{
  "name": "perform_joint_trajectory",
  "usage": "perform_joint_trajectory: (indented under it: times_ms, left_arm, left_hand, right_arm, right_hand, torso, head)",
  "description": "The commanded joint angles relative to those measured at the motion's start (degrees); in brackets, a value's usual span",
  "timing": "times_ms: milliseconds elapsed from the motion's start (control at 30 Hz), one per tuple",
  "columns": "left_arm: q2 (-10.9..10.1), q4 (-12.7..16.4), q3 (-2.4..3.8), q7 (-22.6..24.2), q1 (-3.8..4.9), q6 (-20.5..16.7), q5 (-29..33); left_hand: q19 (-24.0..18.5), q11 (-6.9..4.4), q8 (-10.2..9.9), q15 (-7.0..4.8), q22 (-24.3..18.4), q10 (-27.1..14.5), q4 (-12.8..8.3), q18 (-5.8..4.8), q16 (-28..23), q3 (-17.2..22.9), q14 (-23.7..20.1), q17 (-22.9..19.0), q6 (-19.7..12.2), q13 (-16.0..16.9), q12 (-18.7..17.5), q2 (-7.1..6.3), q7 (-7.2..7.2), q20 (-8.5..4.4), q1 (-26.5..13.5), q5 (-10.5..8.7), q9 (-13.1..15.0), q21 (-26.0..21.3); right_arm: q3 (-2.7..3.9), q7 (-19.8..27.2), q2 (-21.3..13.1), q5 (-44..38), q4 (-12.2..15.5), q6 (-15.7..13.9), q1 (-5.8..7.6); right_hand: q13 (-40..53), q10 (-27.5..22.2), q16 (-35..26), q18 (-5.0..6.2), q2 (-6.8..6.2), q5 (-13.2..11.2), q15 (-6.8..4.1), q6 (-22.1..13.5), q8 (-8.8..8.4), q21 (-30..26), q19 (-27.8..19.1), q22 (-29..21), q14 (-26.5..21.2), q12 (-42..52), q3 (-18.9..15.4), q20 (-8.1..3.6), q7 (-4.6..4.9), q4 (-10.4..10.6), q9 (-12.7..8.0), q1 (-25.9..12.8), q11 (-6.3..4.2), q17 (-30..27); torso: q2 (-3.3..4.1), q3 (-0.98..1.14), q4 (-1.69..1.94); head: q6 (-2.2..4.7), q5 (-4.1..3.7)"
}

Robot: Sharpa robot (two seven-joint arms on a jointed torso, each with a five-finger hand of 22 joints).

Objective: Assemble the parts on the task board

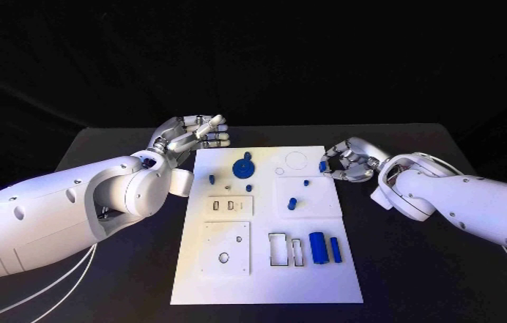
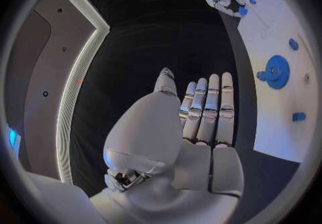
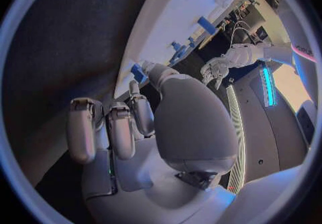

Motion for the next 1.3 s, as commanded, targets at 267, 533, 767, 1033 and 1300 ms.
perform_joint_trajectory:
  times_ms: [267, 533, 767, 1033, 1300]
  left_arm:
    - [-0.02, 0.22, 0.04, 0.33, 0.03, 1.11, 0.11]
    - [-0.06, 0.22, 0.04, -0.08, 0.03, 1.27, 0.11]
    - [-0.05, 0.2, 0.04, -0.24, 0.03, 1.32, 0.11]
    - [-0.09, 0.2, 0.04, -0.32, 0.03, 1.32, 0.11]
    - [-0.06, 0.11, 0.04, -0.34, 0.03, 1.35, 0.11]
  left_hand:
    - [-0.22, 0.16, -0.36, 0.0, -0.05, -0.41, -0.09, 0.41, -0.4, -0.36, -0.24, 0.05, -0.45, 0.01, -0.12, 0.58, 0.82, 0.11, 0.13, -0.2, 0.05, -0.33]
    - [-0.23, 0.17, -0.35, 0.01, -0.06, -0.44, -0.09, 0.41, -0.45, -0.42, -0.27, 0.12, -0.48, 0.02, -0.12, 0.66, 0.82, 0.13, 0.16, -0.23, 0.1, -0.34]
    - [-0.24, 0.17, -0.35, 0.01, -0.07, -0.44, -0.09, 0.41, -0.47, -0.44, -0.28, 0.13, -0.49, 0.02, -0.12, 0.68, 0.82, 0.13, 0.16, -0.24, 0.11, -0.34]
    - [-0.24, 0.17, -0.35, 0.01, -0.07, -0.44, -0.09, 0.41, -0.47, -0.44, -0.28, 0.13, -0.49, 0.02, -0.12, 0.68, 0.82, 0.13, 0.16, -0.24, 0.11, -0.34]
    - [-0.24, 0.17, -0.35, 0.01, -0.07, -0.44, -0.09, 0.41, -0.47, -0.44, -0.28, 0.13, -0.49, 0.02, -0.12, 0.68, 0.82, 0.13, 0.16, -0.24, 0.11, -0.34]
  right_arm:
    - [0.0, -0.36, 0.85, 0.21, -0.54, 0.17, -0.18]
    - [0.0, -0.52, 1.3, 0.39, -0.91, 0.03, -0.21]
    - [0.0, -0.53, 1.6, 0.43, -0.98, -0.44, -0.24]
    - [0.0, -0.98, 1.65, 0.1, -0.97, -2.4, -0.25]
    - [0.06, -2.01, 0.97, -1.08, 0.65, -4.79, -0.19]
  right_hand:
    - [2.82, 0.87, 0.35, -0.51, 0.81, 0.29, 0.28, 1.03, 0.27, 0.44, 0.83, 9.75, 5.87, 0.69, 1.31, 0.33, -0.09, -0.06, -0.12, -0.36, 0.02, 15.06]
    - [2.95, 1.02, 0.35, -0.53, 1.45, -0.05, 0.01, 2.68, 1.1, 0.51, 0.92, 9.89, 5.87, 0.85, 3.1, 0.13, -0.49, -0.53, 0.04, -1.15, -0.31, 15.06]
    - [3.44, 1.51, 0.35, -0.57, 2.06, -1.0, -0.45, 4.73, 2.3, 0.66, 1.08, 10.09, 5.87, 1.32, 4.36, -0.25, -1.19, -1.28, 0.58, -1.75, -0.89, 15.06]
    - [4.35, 2.42, 0.35, -0.64, 3.64, -1.45, -1.52, 7.89, 4.59, 0.85, 1.3, 10.37, 5.87, 2.12, 5.71, -1.2, -2.67, -2.67, 2.11, -2.44, -2.15, 15.06]
    - [4.42, 2.52, 0.35, -0.66, 4.2, -1.36, -1.78, 8.16, 4.98, 0.88, 1.35, 10.43, 5.87, 2.16, 6.17, -1.47, -2.93, -3.25, 2.53, -2.44, -2.41, 15.06]
  torso:
    - [-0.05, 0.05, -0.06]
    - [-0.07, 0.12, -0.09]
    - [-0.04, 0.13, -0.07]
    - [0.0, 0.15, -0.09]
    - [-0.05, 0.11, 0.06]
  head:
    - [0.18, 0.07]
    - [0.04, 0.26]
    - [0.2, 0.19]
    - [0.04, 0.28]
    - [-0.13, 0.33]
